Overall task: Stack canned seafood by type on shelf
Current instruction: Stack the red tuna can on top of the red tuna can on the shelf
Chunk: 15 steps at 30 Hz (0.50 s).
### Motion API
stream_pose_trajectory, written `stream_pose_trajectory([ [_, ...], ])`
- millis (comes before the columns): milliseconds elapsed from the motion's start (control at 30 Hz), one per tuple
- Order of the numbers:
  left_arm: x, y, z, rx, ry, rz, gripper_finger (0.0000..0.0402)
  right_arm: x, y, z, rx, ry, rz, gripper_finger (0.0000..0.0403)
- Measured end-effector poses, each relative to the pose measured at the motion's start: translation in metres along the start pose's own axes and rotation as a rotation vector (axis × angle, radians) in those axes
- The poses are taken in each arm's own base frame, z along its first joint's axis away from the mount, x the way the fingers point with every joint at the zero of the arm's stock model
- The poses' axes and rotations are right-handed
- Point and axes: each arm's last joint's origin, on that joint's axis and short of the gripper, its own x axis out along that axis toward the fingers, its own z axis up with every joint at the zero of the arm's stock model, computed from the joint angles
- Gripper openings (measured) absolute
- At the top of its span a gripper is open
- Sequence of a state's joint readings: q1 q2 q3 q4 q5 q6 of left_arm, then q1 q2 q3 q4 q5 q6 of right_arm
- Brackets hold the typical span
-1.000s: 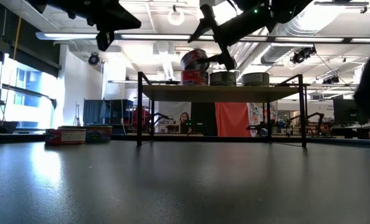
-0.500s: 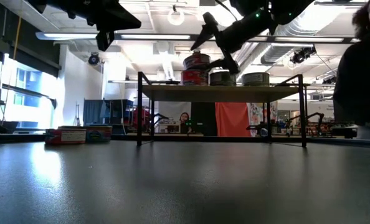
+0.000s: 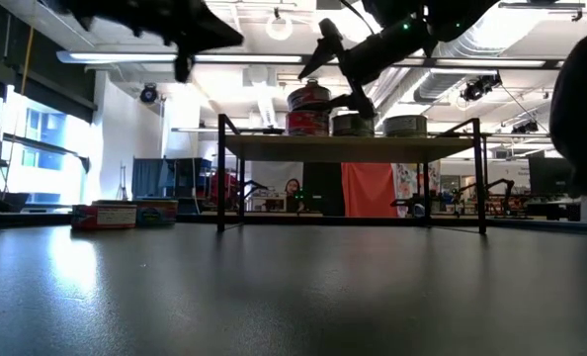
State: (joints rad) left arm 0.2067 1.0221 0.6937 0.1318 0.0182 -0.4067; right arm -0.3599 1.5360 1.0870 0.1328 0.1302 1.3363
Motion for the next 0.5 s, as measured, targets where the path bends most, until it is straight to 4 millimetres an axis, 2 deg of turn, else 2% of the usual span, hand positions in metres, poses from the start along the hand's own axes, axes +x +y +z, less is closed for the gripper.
stream_pose_trajectory([
  [100,0.021,0.013,-0.002,-0.051,-0.016,0.003,0.0000,0.000,0.000,0.000,-0.001,0.001,0.002,0.0303],
  [300,0.058,0.031,-0.002,-0.067,-0.185,0.010,0.0000,0.000,0.000,0.000,-0.001,0.001,0.002,0.0303],
  [500,0.098,0.049,0.005,-0.069,-0.176,0.055,0.0000,0.000,0.000,0.000,0.000,0.001,0.001,0.0303],
])
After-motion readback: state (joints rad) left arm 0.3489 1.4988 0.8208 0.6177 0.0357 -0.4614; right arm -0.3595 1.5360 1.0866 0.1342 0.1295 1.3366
